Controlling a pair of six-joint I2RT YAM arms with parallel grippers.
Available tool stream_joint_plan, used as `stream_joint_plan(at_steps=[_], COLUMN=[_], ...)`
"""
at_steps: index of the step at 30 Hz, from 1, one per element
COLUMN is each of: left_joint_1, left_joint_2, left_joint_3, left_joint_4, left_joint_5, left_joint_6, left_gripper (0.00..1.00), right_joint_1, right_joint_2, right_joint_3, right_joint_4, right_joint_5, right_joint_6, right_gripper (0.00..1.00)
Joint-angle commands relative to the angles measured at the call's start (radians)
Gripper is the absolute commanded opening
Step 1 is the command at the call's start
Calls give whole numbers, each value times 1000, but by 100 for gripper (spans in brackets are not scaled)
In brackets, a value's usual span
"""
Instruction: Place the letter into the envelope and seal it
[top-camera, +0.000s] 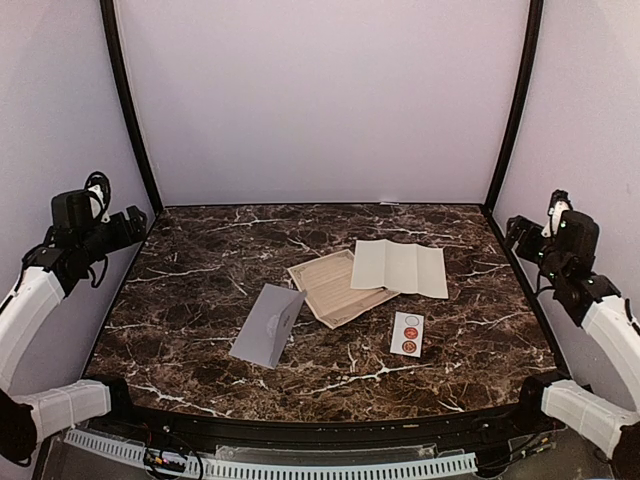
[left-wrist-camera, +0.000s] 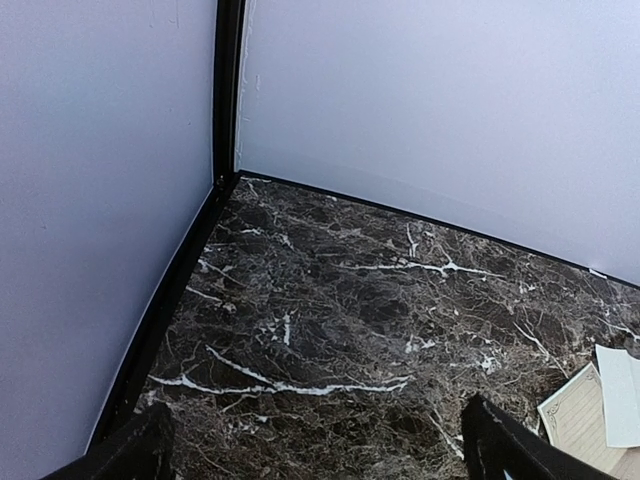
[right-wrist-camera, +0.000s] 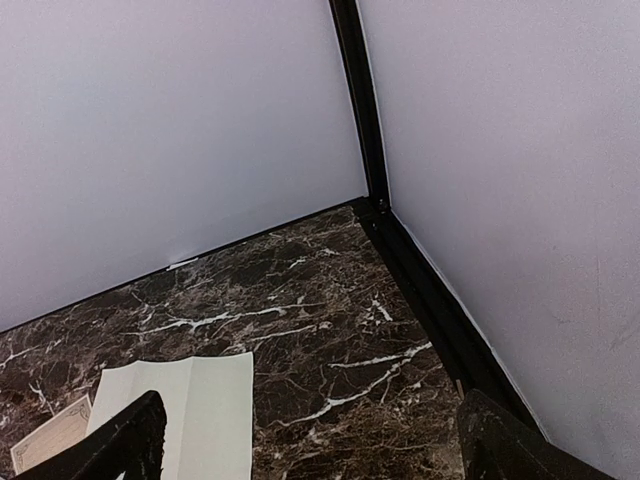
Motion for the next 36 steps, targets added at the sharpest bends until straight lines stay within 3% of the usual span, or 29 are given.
stream_joint_plan(at_steps=[1,4,8,13,17,21,26,36], left_joint_1=[5,5,-5,-189,-231,-232,-232,-232], left_joint_2=[-16,-3,53,151,217,239,198,101], left_joint_3=[153,238,282,275,262,223,101,25], left_joint_4=[-116,-158,-142,-95,11,114,230,278], left_joint_5=[-6,28,222,231,297,255,181,117], left_joint_6=[-5,10,-19,9,-12,-30,-2,-14], left_gripper=[99,99,99,99,99,99,99,99], right_joint_1=[1,22,96,233,377,509,630,712], right_joint_2=[2,58,143,224,280,334,412,705], right_joint_3=[81,126,161,160,104,48,7,124], right_joint_4=[-54,-111,-162,-173,-116,-66,19,138], right_joint_5=[-85,-148,-196,-275,-306,-268,-234,-245], right_joint_6=[-40,-48,10,193,403,628,790,813], right_gripper=[99,98,98,97,95,95,95,92])
